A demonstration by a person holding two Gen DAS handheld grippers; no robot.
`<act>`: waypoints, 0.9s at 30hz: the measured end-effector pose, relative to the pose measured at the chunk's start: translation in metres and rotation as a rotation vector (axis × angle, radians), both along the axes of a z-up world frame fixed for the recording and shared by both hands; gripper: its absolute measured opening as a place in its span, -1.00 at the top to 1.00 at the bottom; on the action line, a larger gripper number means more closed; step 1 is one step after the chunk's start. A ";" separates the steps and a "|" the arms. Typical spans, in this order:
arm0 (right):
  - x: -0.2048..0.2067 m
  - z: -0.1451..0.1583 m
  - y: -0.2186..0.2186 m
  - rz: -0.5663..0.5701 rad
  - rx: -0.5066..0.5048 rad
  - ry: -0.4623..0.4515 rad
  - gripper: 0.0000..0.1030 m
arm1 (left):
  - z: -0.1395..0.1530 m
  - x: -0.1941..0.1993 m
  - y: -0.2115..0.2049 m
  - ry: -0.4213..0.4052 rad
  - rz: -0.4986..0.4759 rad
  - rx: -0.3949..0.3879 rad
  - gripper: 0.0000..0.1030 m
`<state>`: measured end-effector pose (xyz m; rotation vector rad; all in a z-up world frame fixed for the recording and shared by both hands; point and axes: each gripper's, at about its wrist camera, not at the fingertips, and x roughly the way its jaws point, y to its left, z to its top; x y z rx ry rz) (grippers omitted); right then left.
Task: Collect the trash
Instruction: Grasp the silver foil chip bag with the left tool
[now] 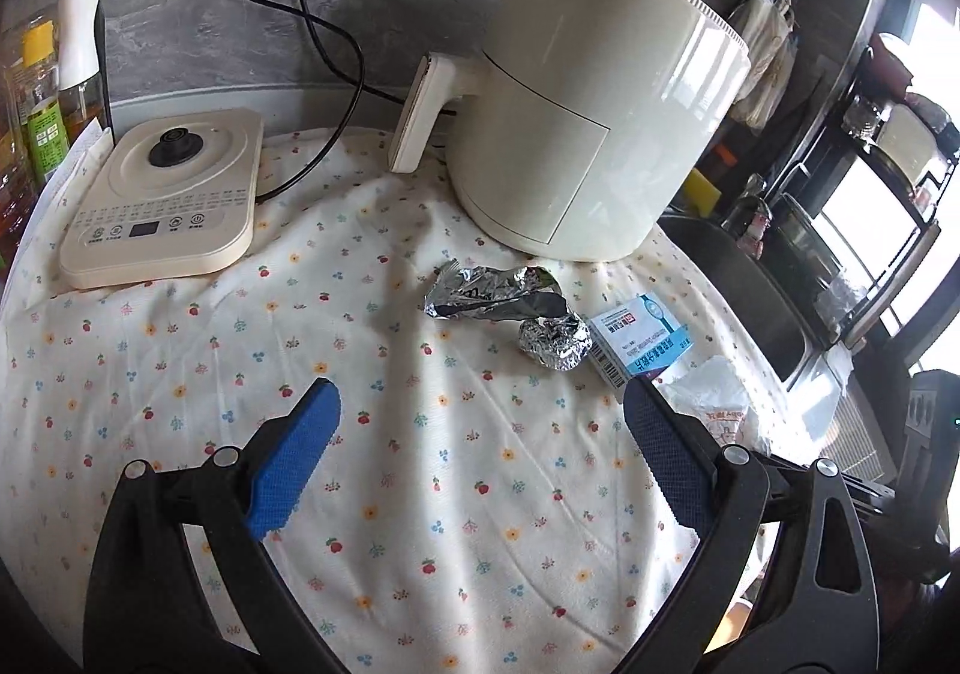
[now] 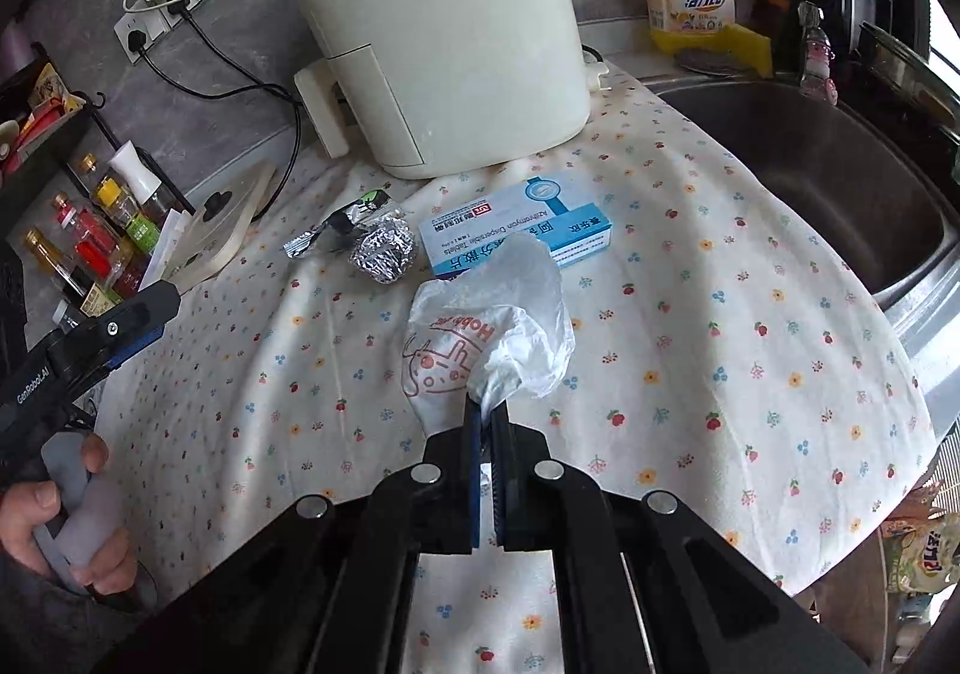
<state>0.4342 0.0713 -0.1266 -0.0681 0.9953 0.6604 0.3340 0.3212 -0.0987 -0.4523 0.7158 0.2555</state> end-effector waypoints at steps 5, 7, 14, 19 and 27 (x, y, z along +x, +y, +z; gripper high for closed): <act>0.009 0.012 -0.041 -0.103 -0.020 -0.023 0.92 | -0.015 0.030 0.032 0.009 0.013 -0.089 -0.62; 0.012 0.016 -0.054 -0.139 -0.035 -0.035 0.92 | -0.024 0.042 0.042 0.020 0.029 -0.122 -0.46; 0.015 0.023 -0.088 -0.222 -0.091 -0.042 0.92 | -0.052 0.081 0.050 0.074 0.011 -0.163 -0.03; 0.014 0.028 -0.096 -0.243 -0.108 -0.057 0.92 | -0.064 0.094 0.050 0.118 0.015 -0.183 0.93; 0.005 0.027 -0.106 -0.235 -0.097 -0.050 0.92 | -0.038 0.065 0.045 0.052 0.058 -0.141 0.96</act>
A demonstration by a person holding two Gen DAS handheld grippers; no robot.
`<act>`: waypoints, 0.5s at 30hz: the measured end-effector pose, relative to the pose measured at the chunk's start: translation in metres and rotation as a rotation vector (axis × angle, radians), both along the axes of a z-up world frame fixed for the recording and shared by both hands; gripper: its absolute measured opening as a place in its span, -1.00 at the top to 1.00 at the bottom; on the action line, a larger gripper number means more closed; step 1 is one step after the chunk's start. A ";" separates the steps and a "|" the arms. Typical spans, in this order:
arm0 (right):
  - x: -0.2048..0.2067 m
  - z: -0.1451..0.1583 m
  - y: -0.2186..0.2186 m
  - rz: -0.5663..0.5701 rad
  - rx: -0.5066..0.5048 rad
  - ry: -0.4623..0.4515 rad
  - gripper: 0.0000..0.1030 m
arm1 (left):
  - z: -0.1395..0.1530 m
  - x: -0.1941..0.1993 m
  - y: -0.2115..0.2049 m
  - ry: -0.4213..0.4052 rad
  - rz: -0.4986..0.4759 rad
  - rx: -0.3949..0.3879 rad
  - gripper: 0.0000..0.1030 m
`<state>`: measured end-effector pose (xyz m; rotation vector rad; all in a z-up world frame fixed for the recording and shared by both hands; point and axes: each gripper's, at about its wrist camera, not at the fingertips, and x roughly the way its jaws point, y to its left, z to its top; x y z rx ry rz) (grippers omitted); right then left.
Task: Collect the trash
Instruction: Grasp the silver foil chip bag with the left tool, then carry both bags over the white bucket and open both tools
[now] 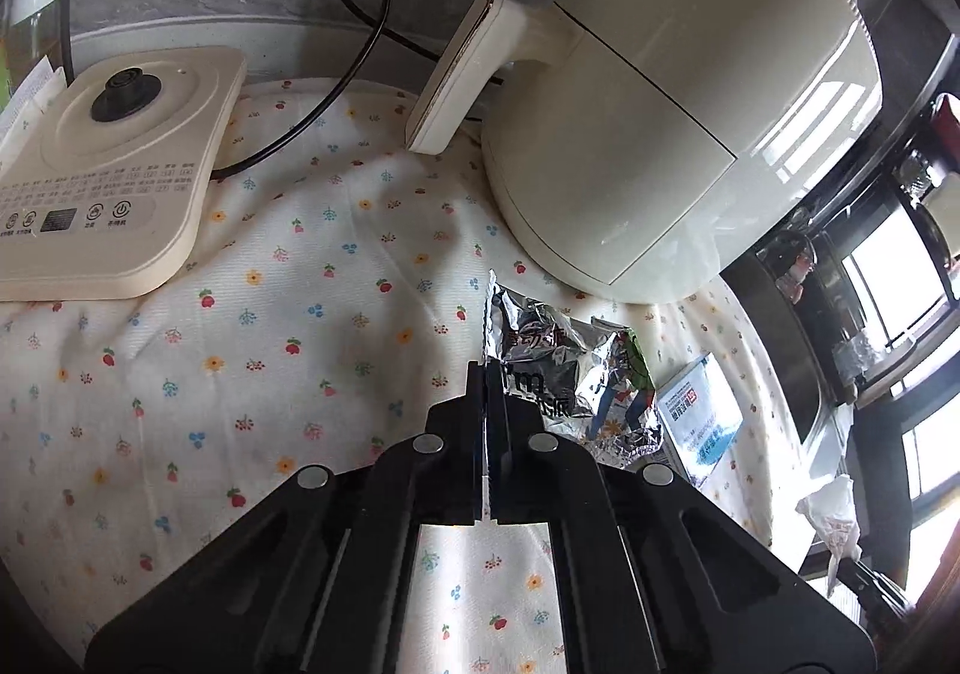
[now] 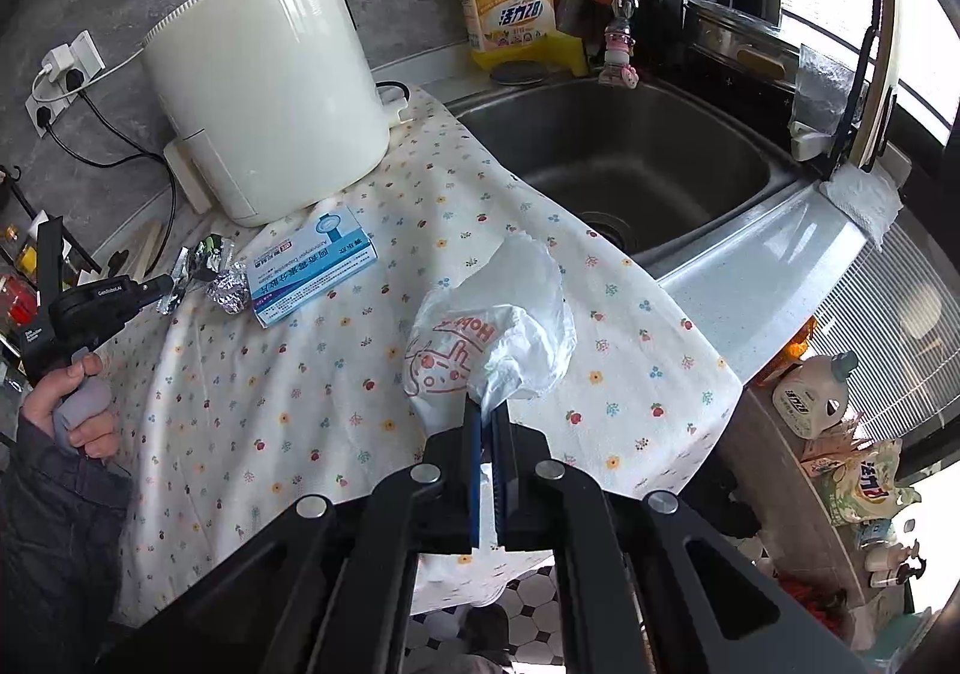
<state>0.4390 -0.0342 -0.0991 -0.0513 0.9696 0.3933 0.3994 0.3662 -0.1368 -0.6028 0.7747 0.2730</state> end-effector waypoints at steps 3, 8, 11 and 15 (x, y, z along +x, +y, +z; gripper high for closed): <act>-0.005 0.001 -0.004 0.009 0.019 0.001 0.92 | 0.014 -0.020 -0.005 -0.027 0.022 0.014 0.96; -0.017 0.004 -0.014 0.048 0.046 -0.002 0.92 | 0.034 -0.059 -0.022 -0.059 0.057 0.043 0.96; -0.029 0.005 -0.027 0.078 0.058 -0.002 0.92 | 0.043 -0.083 -0.039 -0.062 0.088 0.053 0.96; -0.045 0.011 -0.052 0.105 0.075 -0.012 0.92 | 0.054 -0.111 -0.073 -0.059 0.099 0.058 0.96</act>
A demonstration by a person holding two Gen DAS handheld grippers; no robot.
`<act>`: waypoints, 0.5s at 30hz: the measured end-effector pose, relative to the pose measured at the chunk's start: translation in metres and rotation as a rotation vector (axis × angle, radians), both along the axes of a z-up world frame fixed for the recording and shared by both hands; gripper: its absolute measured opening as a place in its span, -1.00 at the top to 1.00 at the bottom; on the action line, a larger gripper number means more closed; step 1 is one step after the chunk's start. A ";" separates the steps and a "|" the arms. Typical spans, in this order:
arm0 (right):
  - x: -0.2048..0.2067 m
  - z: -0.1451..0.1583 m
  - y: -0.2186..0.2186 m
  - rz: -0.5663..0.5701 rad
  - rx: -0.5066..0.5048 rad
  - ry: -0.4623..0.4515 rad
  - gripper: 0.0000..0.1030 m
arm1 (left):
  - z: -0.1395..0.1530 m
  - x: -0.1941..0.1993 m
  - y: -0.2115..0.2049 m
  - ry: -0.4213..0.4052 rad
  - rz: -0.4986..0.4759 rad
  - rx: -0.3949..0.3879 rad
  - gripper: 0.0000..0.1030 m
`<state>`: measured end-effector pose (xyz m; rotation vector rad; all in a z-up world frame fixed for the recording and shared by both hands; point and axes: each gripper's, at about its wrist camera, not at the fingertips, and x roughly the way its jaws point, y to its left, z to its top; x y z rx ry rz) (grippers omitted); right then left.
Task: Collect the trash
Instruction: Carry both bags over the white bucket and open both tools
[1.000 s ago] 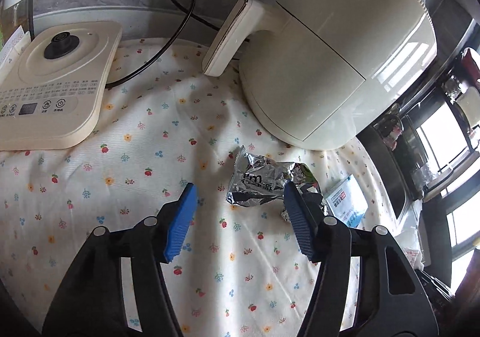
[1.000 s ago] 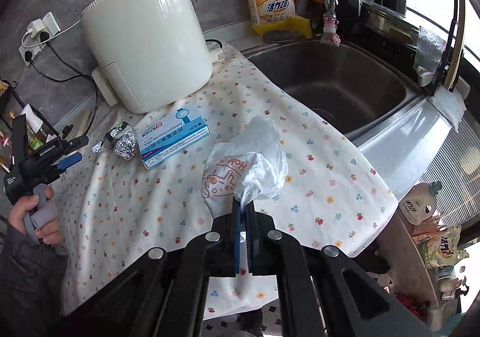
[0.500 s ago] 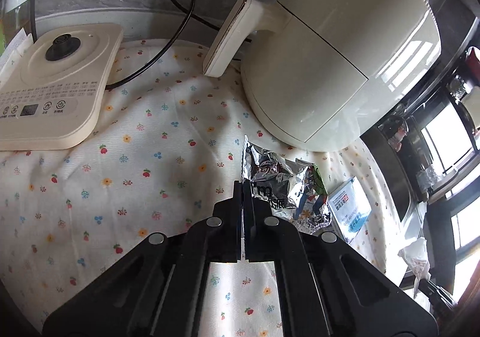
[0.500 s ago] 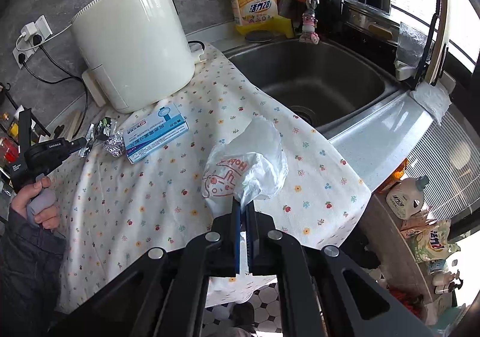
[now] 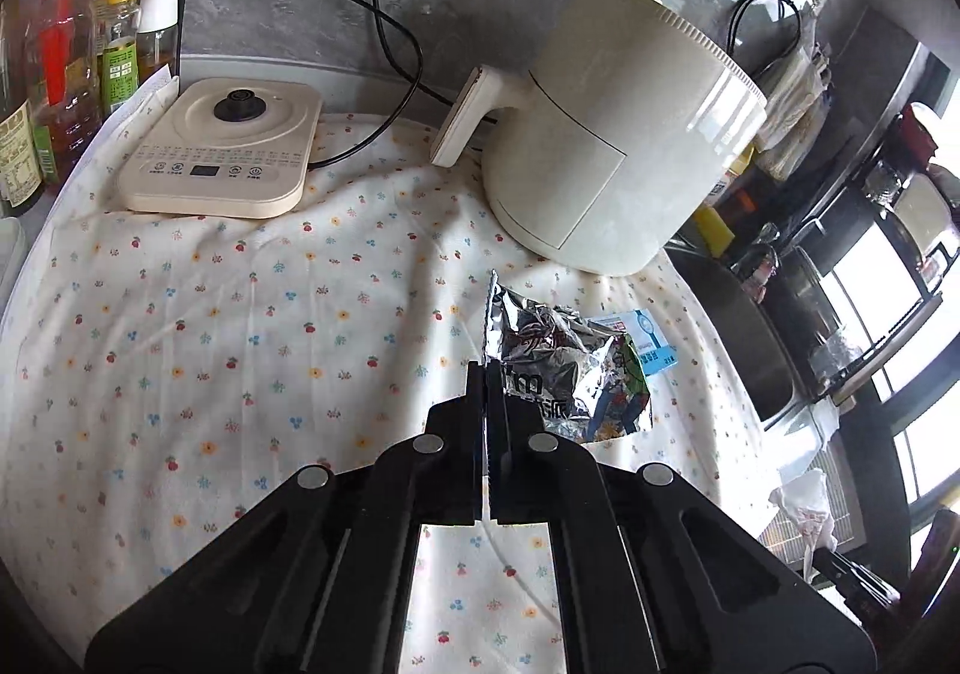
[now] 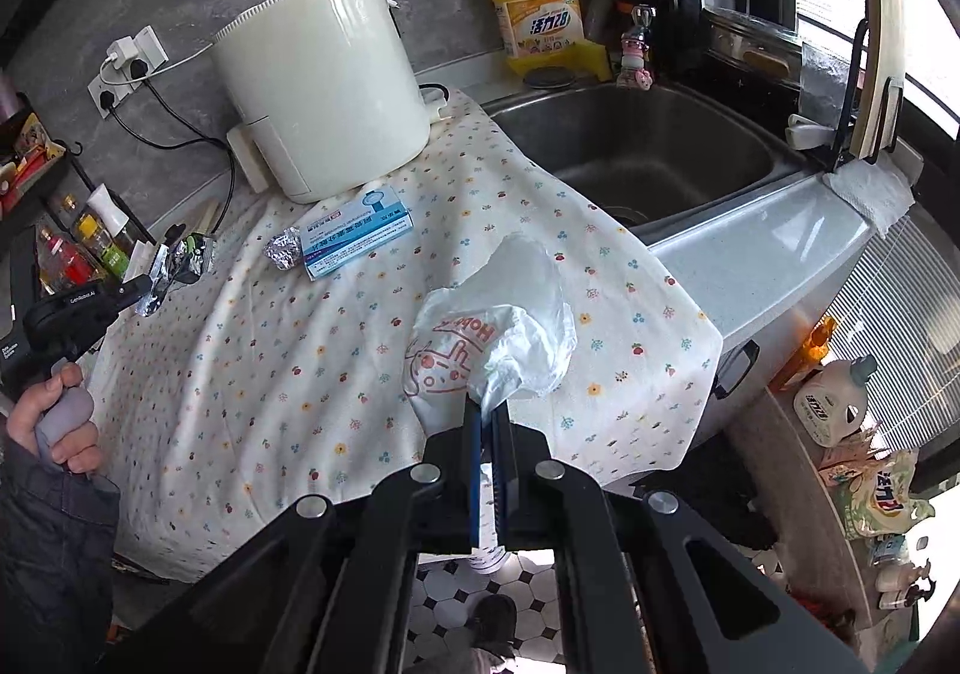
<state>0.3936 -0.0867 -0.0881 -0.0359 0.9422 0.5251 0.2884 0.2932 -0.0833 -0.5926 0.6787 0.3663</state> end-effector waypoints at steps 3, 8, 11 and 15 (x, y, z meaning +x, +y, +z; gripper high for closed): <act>-0.009 0.002 -0.029 -0.017 0.018 0.001 0.92 | 0.002 -0.013 -0.034 0.016 -0.023 0.011 0.96; -0.028 -0.004 -0.083 -0.040 0.020 0.016 0.92 | -0.007 -0.024 -0.098 0.042 -0.075 0.003 0.96; -0.038 -0.013 -0.116 -0.057 0.014 0.034 0.92 | -0.015 -0.027 -0.136 0.059 -0.118 0.005 0.96; -0.053 -0.026 -0.152 -0.060 -0.007 0.048 0.92 | -0.031 -0.035 -0.182 0.082 -0.156 -0.013 0.96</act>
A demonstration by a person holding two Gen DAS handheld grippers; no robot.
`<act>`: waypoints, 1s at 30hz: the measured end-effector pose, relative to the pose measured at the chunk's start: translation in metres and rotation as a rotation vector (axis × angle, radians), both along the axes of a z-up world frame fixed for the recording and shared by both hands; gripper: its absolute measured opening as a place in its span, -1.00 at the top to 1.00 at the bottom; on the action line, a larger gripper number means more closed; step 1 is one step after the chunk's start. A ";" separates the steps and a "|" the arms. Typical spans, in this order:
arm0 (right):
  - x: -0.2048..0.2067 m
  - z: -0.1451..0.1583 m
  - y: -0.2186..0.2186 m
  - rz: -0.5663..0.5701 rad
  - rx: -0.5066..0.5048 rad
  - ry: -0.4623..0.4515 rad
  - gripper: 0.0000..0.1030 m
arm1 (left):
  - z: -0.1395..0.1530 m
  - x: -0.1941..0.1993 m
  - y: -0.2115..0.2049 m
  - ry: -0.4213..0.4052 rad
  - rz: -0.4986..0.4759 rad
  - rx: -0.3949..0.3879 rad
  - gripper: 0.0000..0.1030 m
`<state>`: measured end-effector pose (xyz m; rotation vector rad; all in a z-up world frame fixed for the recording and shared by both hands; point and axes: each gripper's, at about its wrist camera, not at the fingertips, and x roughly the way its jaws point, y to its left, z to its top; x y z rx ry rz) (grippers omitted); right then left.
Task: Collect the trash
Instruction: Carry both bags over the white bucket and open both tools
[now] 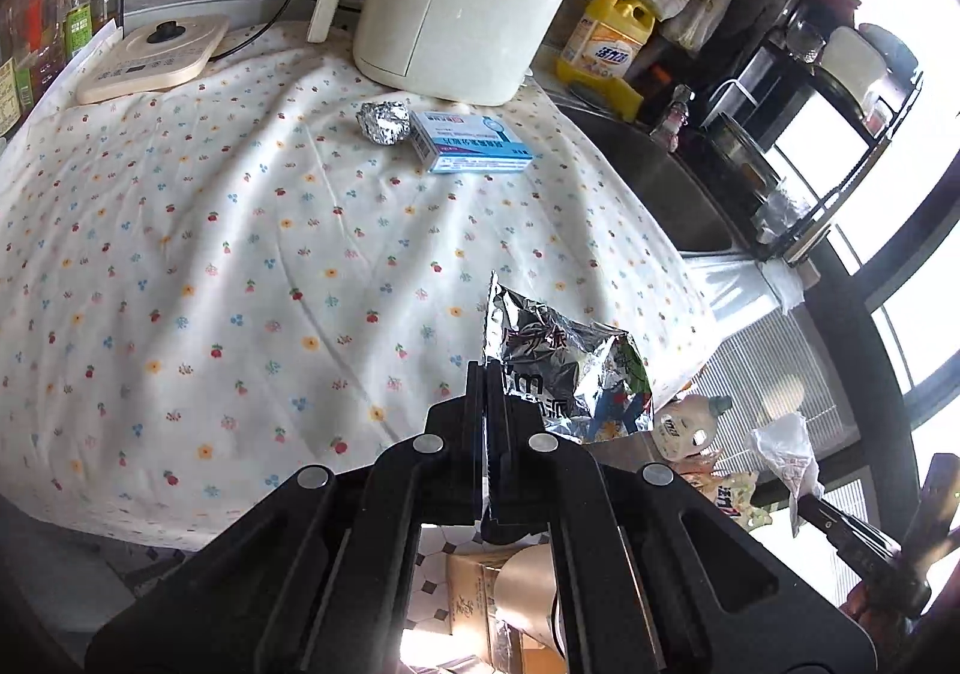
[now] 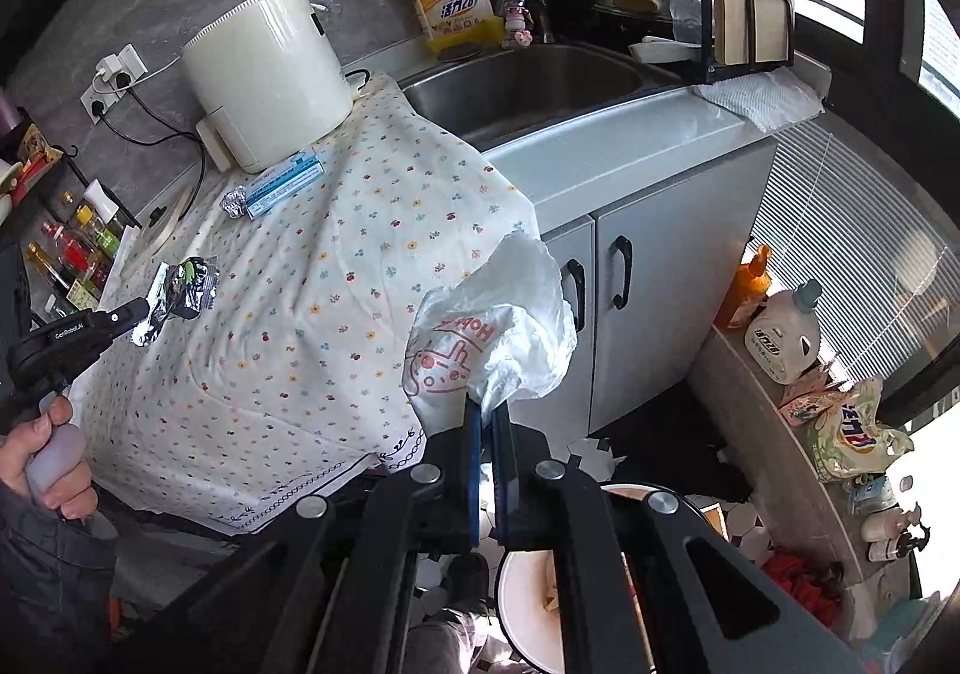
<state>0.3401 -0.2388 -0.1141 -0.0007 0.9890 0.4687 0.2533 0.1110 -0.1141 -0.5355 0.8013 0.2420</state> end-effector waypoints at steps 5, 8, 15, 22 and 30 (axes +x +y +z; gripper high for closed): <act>-0.015 -0.027 -0.042 -0.025 -0.030 0.059 0.91 | -0.024 -0.007 -0.046 0.034 -0.038 -0.023 0.96; -0.024 -0.047 -0.063 -0.033 -0.046 0.107 0.88 | -0.039 -0.011 -0.069 0.051 -0.066 -0.036 0.96; -0.043 -0.092 -0.090 -0.018 -0.095 0.199 0.86 | -0.079 -0.016 -0.119 0.111 -0.119 -0.070 0.96; -0.060 -0.136 -0.108 -0.039 -0.137 0.286 0.11 | -0.103 -0.013 -0.156 0.162 -0.183 -0.084 0.96; -0.067 -0.134 -0.140 -0.135 -0.131 0.271 -0.27 | -0.125 0.000 -0.193 0.221 -0.294 -0.082 0.96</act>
